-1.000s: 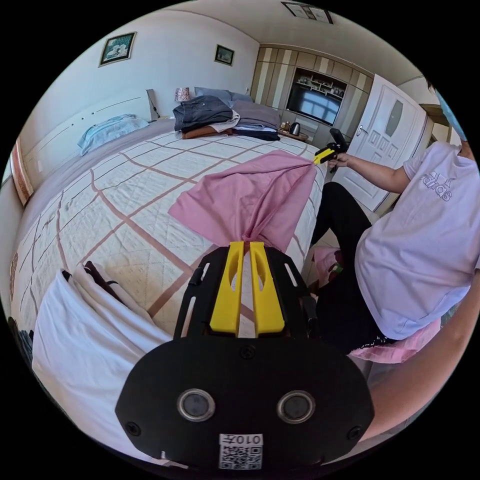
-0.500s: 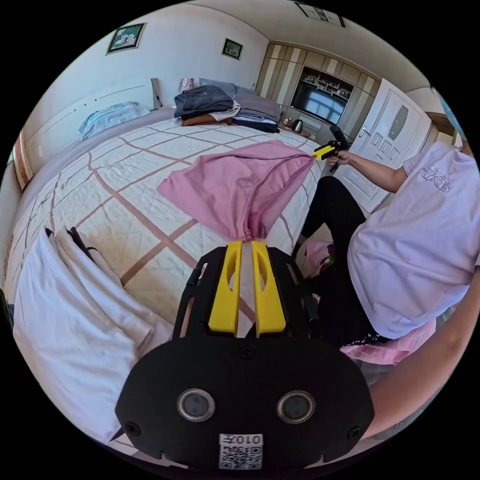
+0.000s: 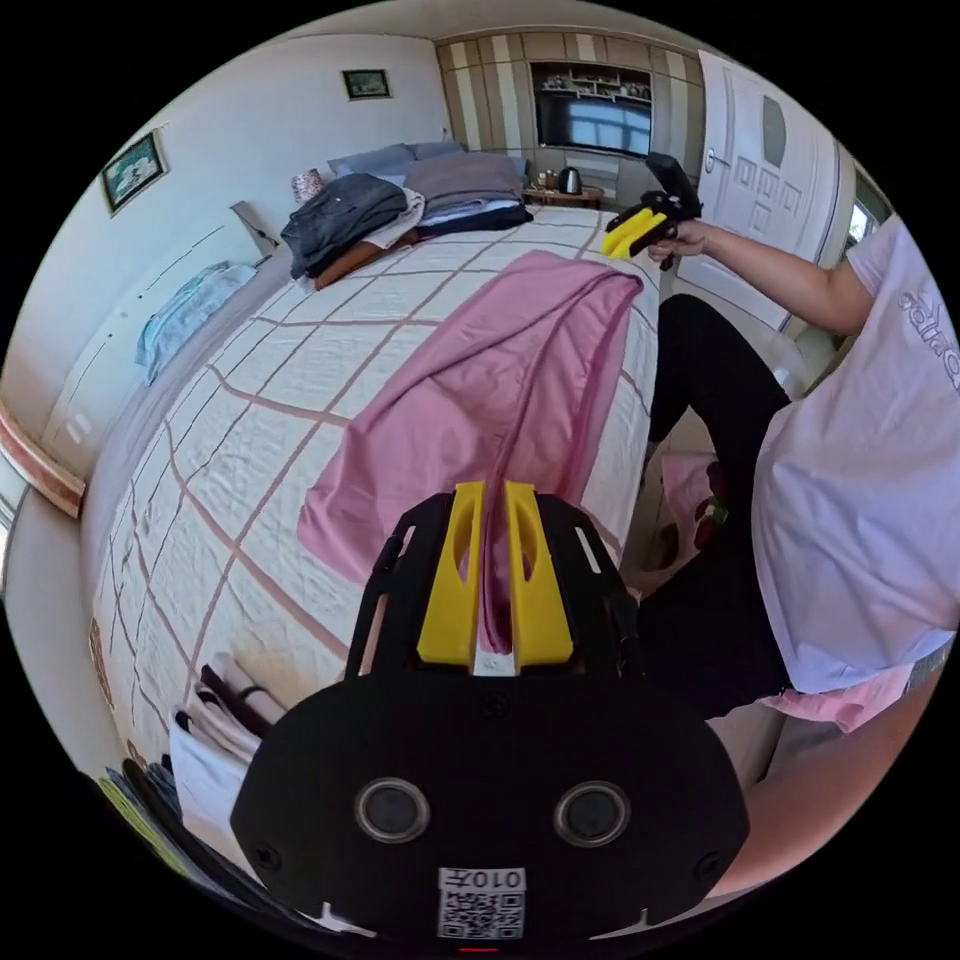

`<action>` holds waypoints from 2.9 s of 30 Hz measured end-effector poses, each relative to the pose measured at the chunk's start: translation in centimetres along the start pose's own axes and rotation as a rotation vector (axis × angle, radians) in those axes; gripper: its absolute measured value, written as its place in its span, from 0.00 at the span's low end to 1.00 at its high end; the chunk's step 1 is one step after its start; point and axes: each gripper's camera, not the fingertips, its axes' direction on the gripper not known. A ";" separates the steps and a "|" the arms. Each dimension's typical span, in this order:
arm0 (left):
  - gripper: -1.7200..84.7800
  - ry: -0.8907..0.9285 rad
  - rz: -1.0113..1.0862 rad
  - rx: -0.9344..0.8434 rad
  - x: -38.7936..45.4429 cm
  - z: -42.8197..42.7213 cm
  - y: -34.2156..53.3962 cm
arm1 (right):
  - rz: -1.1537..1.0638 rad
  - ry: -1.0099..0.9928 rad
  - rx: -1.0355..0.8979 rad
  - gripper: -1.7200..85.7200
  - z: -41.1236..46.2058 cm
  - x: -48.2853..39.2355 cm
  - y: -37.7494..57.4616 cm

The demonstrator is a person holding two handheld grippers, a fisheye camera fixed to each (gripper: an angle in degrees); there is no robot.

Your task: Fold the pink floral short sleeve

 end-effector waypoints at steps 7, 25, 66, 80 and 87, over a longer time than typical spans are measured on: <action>0.07 0.009 0.044 -0.014 1.5 2.0 -0.9 | -0.054 -0.002 -0.072 0.06 2.3 -1.7 -1.3; 0.09 -0.036 0.096 -0.058 4.8 5.4 -4.1 | 0.016 0.073 -0.001 0.04 -0.3 -3.4 -0.8; 0.02 -0.184 -0.004 -0.081 10.4 2.7 1.7 | -0.013 -0.116 -0.127 0.03 3.7 -1.7 -0.7; 0.04 -0.134 -0.138 -0.035 10.1 0.5 4.1 | 0.038 -0.180 0.029 0.04 2.1 -0.7 0.8; 0.06 -0.246 -0.128 -0.038 11.2 -1.2 3.0 | 0.184 0.014 0.190 0.05 -1.6 0.2 2.2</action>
